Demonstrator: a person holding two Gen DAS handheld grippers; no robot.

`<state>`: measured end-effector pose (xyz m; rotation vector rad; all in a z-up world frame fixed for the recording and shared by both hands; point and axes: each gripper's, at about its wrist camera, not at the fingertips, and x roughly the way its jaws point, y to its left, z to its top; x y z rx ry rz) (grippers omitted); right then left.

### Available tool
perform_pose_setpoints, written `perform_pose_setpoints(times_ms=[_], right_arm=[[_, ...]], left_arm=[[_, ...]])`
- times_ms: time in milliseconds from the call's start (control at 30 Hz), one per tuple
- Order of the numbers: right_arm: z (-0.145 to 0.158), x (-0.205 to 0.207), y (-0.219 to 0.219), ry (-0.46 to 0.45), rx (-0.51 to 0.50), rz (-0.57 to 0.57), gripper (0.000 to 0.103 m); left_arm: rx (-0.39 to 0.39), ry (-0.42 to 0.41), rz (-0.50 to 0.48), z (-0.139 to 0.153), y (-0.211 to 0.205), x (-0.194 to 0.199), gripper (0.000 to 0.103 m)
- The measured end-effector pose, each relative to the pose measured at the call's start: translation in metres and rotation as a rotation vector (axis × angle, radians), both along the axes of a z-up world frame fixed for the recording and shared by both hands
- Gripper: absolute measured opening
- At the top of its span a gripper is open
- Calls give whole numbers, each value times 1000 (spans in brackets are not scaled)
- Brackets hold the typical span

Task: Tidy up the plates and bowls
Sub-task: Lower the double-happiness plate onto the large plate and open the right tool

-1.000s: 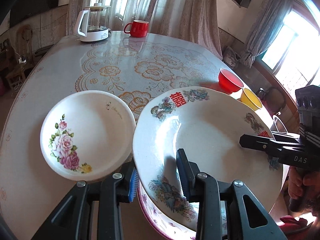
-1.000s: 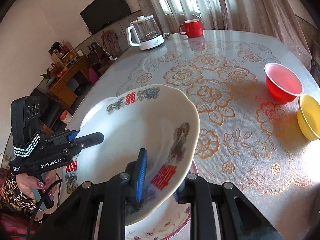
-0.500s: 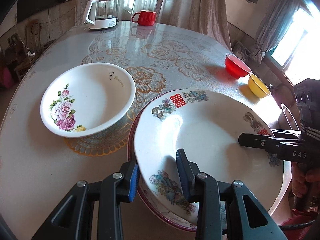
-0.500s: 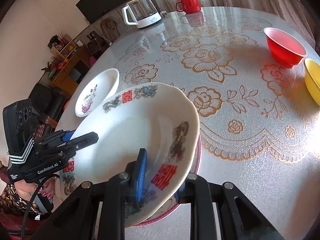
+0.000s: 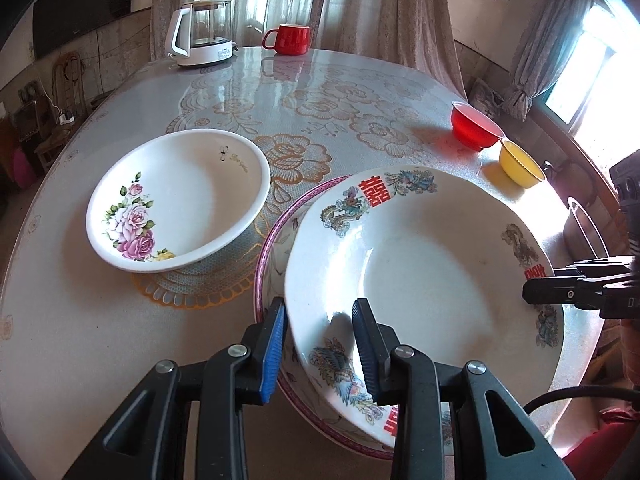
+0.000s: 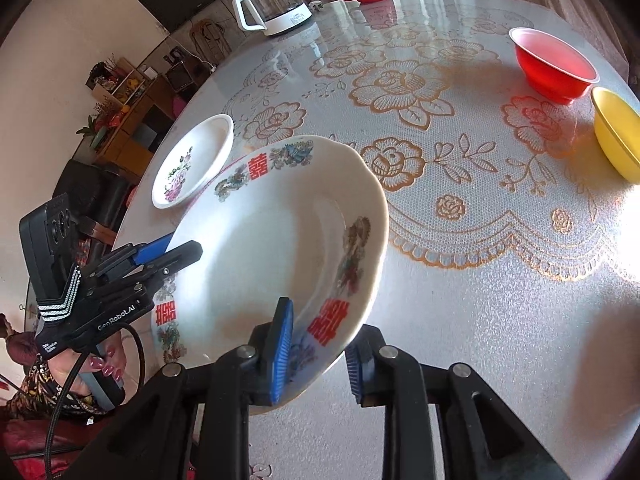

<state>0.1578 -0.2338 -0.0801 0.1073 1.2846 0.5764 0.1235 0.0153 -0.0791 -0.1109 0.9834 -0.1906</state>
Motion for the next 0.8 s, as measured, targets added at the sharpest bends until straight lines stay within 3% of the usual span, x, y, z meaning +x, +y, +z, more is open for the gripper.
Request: perform_pose_setpoints(times_ms=[300,800], right_arm=[[-4,-8,-4,-14,-64,-9,21],[-5,1,7,-60,-146,18,24]], left_arm=[[13,5,-12,2,-2,-2,34],[39,35,1,11,-3,-4,35]])
